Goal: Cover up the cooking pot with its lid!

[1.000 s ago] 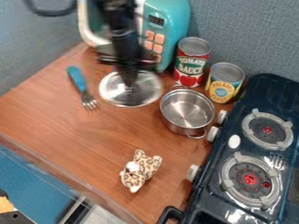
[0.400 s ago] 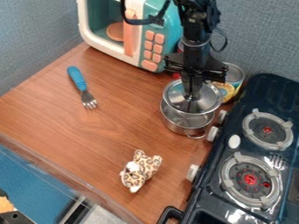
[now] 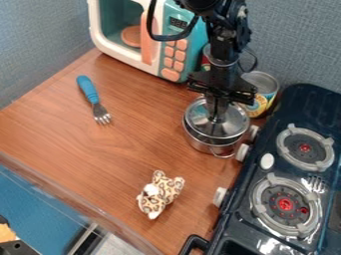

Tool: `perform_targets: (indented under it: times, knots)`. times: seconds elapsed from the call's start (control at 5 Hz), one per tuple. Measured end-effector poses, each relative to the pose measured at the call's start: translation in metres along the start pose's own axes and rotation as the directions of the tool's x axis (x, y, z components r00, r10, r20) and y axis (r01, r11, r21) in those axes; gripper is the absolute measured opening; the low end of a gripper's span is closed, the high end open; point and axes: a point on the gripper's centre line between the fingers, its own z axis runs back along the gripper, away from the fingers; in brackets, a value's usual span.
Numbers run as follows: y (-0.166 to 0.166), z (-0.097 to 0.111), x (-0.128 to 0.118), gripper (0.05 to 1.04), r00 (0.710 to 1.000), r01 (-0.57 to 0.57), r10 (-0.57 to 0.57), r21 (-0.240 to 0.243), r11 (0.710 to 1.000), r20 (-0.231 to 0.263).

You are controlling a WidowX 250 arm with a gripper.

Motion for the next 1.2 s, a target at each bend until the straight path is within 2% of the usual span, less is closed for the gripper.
perform_targets:
  times: [0.2,0.4,0.8,1.0,1.2]
  knots:
    - [-0.005,-0.001,0.000,0.052,1.000,0.016,-0.016,-0.002,1.000,0.004]
    - [-0.005,-0.011,-0.004,0.052,1.000,0.010,-0.010,0.004,1.000,-0.020]
    - [-0.002,-0.015,0.002,0.076,1.000,0.007,-0.006,0.011,1.000,-0.017]
    - [0.000,-0.016,0.003,0.227,1.000,0.005,-0.004,0.026,1.000,-0.024]
    - [0.003,-0.016,0.002,0.479,1.000,0.007,-0.005,0.047,0.999,-0.022]
